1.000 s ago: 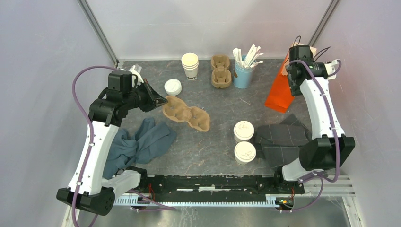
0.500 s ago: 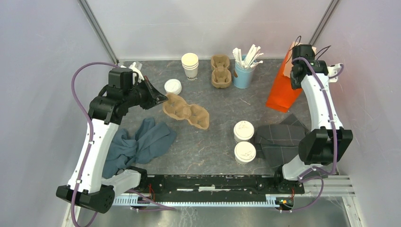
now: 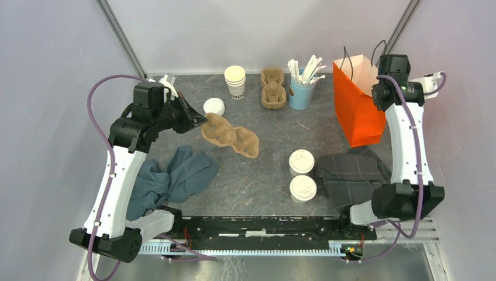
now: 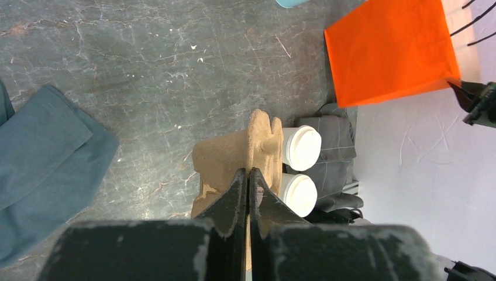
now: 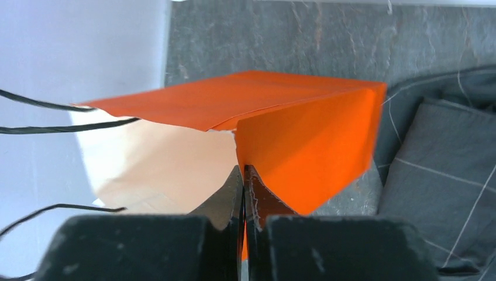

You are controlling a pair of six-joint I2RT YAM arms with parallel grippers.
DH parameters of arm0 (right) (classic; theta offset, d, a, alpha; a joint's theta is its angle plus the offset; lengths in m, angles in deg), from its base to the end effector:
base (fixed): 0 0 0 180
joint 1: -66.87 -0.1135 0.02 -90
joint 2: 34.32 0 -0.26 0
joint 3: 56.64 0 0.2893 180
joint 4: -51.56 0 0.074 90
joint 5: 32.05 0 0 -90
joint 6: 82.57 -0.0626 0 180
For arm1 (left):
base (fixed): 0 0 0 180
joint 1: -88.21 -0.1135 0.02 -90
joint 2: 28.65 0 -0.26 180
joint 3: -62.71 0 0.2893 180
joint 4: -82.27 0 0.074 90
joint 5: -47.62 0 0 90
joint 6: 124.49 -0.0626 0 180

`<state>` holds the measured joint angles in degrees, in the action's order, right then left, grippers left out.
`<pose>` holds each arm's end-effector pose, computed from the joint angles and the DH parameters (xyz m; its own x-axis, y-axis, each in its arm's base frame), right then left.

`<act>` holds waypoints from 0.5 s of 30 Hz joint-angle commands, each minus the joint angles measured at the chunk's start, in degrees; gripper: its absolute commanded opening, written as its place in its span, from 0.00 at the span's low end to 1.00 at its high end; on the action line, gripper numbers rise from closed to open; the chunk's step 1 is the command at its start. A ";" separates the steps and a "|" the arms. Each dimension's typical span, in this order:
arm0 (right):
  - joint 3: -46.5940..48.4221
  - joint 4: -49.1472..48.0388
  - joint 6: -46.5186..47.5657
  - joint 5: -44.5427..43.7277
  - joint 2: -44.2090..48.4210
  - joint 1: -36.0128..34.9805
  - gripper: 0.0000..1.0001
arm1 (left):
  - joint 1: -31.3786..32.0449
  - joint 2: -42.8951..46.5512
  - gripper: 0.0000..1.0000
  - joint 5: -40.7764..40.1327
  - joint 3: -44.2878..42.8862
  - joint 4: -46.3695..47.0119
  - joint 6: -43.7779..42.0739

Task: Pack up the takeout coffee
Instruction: Pick up the takeout bag at the corner of the board, then place the takeout bag at the center of the board.

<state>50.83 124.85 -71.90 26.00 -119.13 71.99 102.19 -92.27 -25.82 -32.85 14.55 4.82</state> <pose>0.3398 -0.0637 0.3856 0.2604 0.8138 -0.5195 0.8326 0.0831 0.5476 0.2467 -0.0798 0.4211 -0.7278 -0.4446 -0.5221 -0.0067 0.7659 -0.6429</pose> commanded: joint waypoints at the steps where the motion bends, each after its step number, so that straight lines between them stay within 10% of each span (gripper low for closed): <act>1: 1.80 -9.57 16.75 1.34 7.13 0.32 0.01 | 0.22 0.15 0.02 0.66 -2.10 1.20 -3.21; 15: -5.36 -44.60 46.84 38.82 22.69 0.32 0.00 | 0.17 3.68 0.02 3.17 -2.80 -0.05 -2.29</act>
<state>42.46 91.09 -31.81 46.42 -94.35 72.30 102.19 -91.07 -24.49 -32.92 14.44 4.85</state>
